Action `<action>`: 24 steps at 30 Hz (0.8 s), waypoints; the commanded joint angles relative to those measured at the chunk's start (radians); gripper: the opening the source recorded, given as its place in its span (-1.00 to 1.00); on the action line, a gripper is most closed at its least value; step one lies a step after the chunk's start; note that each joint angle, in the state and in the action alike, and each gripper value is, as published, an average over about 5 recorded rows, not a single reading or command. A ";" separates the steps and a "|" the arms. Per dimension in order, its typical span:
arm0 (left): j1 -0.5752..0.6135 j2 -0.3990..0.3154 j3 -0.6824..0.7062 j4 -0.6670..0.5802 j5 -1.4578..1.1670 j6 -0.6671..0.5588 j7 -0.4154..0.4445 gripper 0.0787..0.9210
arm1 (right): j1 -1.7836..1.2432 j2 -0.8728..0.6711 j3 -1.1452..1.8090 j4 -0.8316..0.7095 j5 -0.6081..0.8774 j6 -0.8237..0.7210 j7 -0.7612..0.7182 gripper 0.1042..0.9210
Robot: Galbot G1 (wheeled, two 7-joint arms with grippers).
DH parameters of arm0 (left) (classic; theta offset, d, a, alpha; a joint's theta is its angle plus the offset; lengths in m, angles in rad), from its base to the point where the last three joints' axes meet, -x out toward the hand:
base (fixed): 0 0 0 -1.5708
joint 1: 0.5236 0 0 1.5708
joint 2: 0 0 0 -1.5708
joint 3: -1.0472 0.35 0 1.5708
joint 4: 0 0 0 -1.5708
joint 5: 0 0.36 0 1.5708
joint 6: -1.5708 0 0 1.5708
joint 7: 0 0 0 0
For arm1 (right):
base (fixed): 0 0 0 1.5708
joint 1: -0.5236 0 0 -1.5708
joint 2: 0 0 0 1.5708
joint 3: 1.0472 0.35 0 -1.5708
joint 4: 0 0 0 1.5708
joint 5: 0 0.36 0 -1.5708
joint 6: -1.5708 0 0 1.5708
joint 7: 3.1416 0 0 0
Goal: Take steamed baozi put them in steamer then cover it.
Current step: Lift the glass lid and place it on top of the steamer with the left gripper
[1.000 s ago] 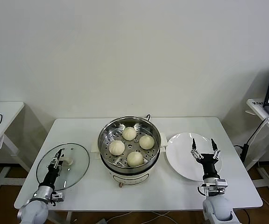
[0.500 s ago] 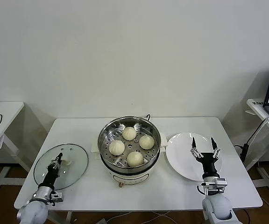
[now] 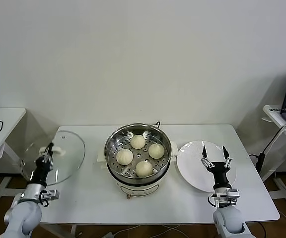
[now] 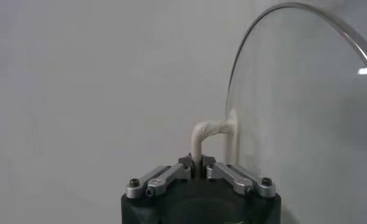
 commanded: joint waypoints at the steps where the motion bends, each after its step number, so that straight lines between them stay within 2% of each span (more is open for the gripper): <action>1: -0.015 0.004 0.106 -0.525 0.011 0.211 0.212 -0.74 | -0.003 0.013 0.002 0.002 -0.010 0.000 0.001 0.76; 5: -0.061 -0.008 0.276 -0.616 0.047 0.313 0.299 -0.74 | -0.007 0.015 0.010 0.000 -0.018 -0.010 0.000 0.76; 10: -0.132 -0.064 0.472 -0.631 0.134 0.408 0.420 -0.74 | -0.006 0.018 0.021 -0.008 -0.031 -0.022 0.003 0.76; 15: -0.181 -0.141 0.606 -0.576 0.185 0.488 0.506 -0.74 | -0.003 0.030 0.035 -0.022 -0.040 -0.020 0.001 0.76; 24: -0.234 -0.273 0.713 -0.419 0.329 0.532 0.565 -0.74 | 0.004 0.046 0.038 -0.039 -0.054 -0.020 -0.001 0.76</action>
